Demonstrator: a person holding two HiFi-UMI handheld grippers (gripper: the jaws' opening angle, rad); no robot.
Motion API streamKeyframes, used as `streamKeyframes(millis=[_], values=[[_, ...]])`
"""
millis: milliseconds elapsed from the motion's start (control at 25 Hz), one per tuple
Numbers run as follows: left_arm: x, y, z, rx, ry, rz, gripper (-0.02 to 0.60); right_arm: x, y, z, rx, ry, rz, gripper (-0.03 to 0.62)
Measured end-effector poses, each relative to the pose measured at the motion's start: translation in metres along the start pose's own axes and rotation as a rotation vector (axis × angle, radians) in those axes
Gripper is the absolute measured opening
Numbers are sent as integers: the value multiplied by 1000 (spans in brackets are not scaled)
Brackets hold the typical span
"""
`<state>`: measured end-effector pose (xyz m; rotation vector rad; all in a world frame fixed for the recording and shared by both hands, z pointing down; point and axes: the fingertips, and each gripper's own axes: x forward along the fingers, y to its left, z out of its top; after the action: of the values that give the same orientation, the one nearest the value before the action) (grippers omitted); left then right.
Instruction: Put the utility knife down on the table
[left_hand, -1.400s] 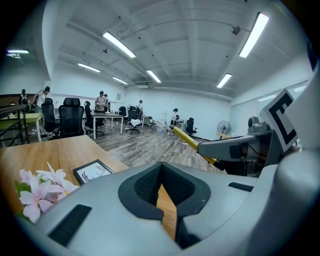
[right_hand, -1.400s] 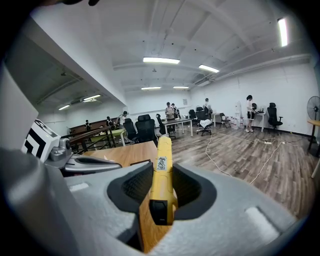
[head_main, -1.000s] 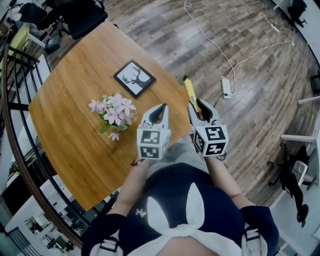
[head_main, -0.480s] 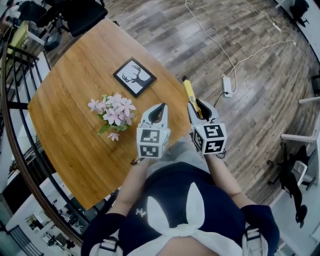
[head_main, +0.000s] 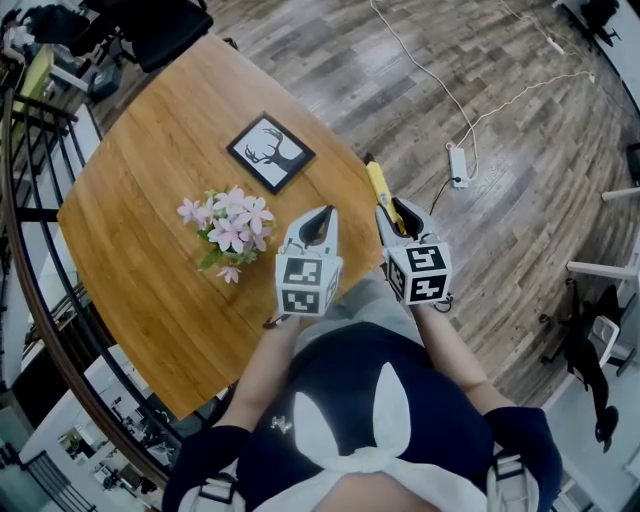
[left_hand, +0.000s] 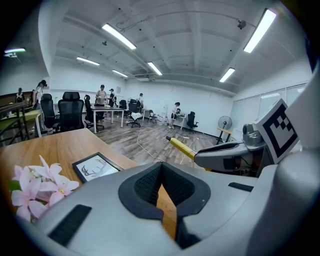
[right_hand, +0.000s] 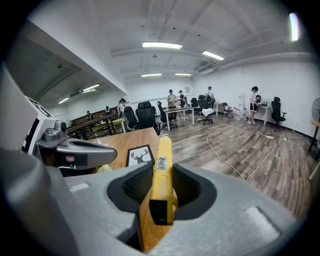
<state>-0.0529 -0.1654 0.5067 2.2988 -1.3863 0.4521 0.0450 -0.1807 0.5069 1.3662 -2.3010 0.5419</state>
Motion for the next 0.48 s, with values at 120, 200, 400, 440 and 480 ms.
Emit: streamKeyframes(millis=[120,200,400,440,480], values=[[1,2,0,1,4,3,17,3,-1,-4,2,13,3,120],[2,3,0,3,8,3,17,4,-1,-6,1,21,5,120],[6,6,-4,3,25,-1,17,11,-1,-11,2,36,12,120],[7,6,-5,2,28,-3,17,12,-1,-12,3,37,14,120],[8,7,-5,1,30,-4,17,13,-1,-13,3,38,15,120]])
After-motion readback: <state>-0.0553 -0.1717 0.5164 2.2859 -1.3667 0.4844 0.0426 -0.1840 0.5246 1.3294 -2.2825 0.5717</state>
